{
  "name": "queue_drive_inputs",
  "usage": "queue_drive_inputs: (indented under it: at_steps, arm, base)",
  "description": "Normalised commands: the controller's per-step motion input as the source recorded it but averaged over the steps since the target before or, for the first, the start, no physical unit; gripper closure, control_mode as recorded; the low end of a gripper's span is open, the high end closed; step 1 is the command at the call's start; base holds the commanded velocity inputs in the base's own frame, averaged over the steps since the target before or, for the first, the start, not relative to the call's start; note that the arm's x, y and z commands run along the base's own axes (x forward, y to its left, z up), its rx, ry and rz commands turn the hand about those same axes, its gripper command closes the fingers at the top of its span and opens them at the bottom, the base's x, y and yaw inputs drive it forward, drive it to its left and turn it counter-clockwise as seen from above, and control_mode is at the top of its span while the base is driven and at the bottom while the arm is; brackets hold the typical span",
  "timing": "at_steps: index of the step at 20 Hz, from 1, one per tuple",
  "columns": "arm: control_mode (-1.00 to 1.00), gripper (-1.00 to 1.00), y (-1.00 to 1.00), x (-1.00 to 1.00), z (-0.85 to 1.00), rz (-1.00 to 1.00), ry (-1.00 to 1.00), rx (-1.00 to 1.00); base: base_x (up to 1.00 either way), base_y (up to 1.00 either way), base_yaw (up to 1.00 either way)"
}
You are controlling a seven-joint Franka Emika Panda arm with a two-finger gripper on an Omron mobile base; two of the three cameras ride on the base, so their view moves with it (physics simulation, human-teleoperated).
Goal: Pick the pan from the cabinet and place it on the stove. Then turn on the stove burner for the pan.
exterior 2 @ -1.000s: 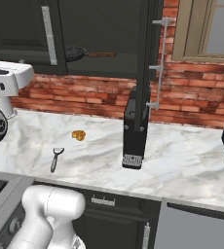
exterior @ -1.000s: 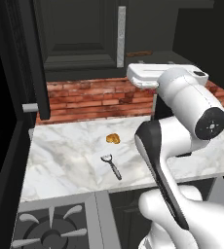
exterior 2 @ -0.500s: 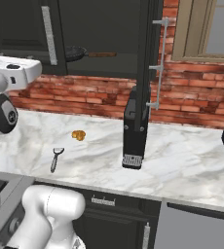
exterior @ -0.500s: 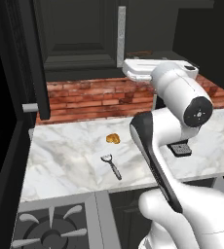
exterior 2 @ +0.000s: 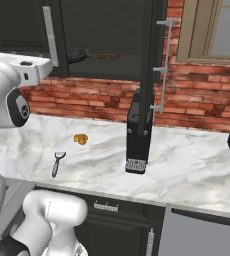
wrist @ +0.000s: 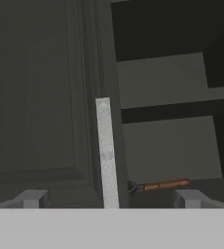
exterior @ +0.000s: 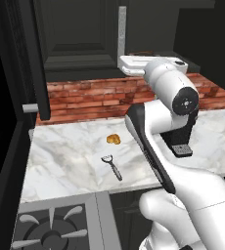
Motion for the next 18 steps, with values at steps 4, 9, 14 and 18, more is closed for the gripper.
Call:
queue_drive_inputs:
  at_steps: [4, 9, 14, 18]
  arm:
    - [-1.0, -1.0, 0.09, 0.3, -0.05, 0.0, 0.0, 0.0]
    - [-1.0, -1.0, 0.06, 0.06, -0.01, 0.0, 0.03, -0.01]
    - [-1.0, -1.0, 0.0, 0.25, 0.0, 0.0, 0.0, 0.0]
    - [-1.0, -1.0, 0.01, 0.39, -0.01, 0.0, 0.01, 0.0]
  base:
    - [0.0, 0.0, 0.0]
    - [0.0, 0.0, 0.0]
    - [0.0, 0.0, 0.0]
    - [0.0, 0.0, 0.0]
